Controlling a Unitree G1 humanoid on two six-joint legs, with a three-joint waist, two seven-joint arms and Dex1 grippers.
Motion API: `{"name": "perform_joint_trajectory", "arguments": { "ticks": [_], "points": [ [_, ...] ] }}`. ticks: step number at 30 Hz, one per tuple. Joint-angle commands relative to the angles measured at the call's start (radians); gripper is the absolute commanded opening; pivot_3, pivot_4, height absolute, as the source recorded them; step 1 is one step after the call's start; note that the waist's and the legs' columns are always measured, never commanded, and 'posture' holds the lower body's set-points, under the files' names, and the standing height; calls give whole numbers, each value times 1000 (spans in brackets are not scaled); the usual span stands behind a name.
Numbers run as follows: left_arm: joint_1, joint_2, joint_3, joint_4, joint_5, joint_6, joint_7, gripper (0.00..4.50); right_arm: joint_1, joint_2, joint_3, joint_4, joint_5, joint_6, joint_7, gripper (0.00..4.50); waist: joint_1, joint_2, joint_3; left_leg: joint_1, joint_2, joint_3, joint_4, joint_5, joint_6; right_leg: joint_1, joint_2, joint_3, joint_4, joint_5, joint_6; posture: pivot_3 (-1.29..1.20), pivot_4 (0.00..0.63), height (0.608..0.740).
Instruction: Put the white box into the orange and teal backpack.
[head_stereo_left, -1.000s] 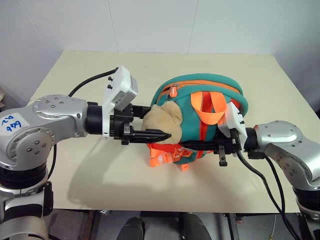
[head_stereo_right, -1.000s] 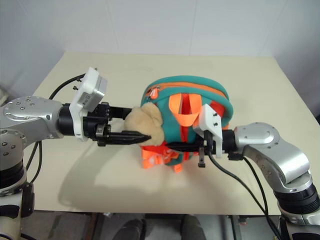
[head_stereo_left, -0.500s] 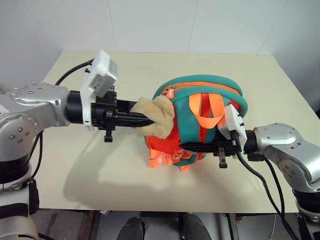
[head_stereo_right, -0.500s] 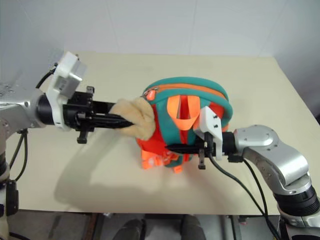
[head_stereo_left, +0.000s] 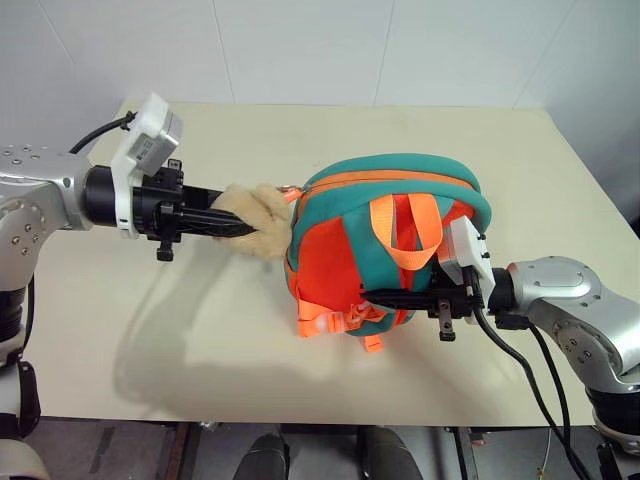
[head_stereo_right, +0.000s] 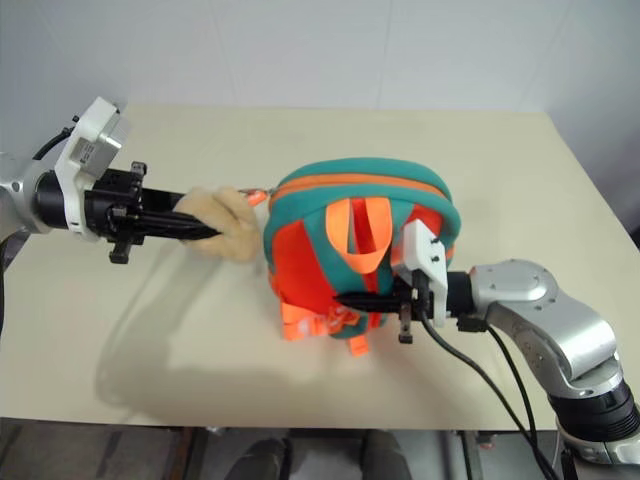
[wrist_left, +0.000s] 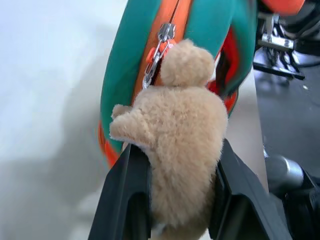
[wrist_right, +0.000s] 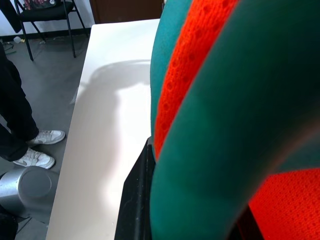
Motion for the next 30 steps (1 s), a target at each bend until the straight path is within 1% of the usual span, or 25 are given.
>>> {"name": "perform_joint_trajectory", "arguments": {
  "ticks": [1, 6, 14, 20, 23, 30],
  "points": [
    [-56, 8, -27, 99, 70, -60, -91, 904, 2, 3, -41, -37, 14, -23, -7, 550, 0, 0, 0, 0, 0, 0, 0, 0, 0, 0, 0, 0, 0, 0, 0, 0, 150, 740],
    [-79, -26, -130, 219, 175, -130, -206, 904, 1, 7, -42, -38, 13, -24, -13, 550, -2, 0, 0, 0, 0, 0, -1, 0, 1, 0, 0, 0, 3, 0, 0, 0, 150, 740],
    [-102, -109, -254, 370, 339, -241, -311, 904, 1, 9, -41, -44, 13, -20, -27, 550, -1, 0, 0, 0, 1, 1, 0, 0, 1, 0, 1, 0, 4, 0, 0, 0, 150, 740],
    [-139, -160, -322, 471, 436, -314, -355, 904, 6, 6, -47, -50, 17, -16, -37, 550, -2, 0, 0, 0, 1, 1, 1, -1, 1, 0, 1, 0, 5, 0, 0, 0, 150, 740],
    [-150, -186, -390, 541, 513, -383, -376, 904, 11, 7, -49, -54, 19, -16, -43, 550, -1, 0, 0, 0, 1, 1, 1, -1, 1, 0, 1, 0, 5, 0, 0, 0, 150, 740],
    [-174, -244, -464, 631, 568, -468, -382, 904, 9, 14, -42, -55, 20, -15, -54, 550, -1, 0, 0, 0, 1, 0, 2, -1, 1, 0, 1, 0, 5, 0, 0, 0, 150, 740]
  ]
}}
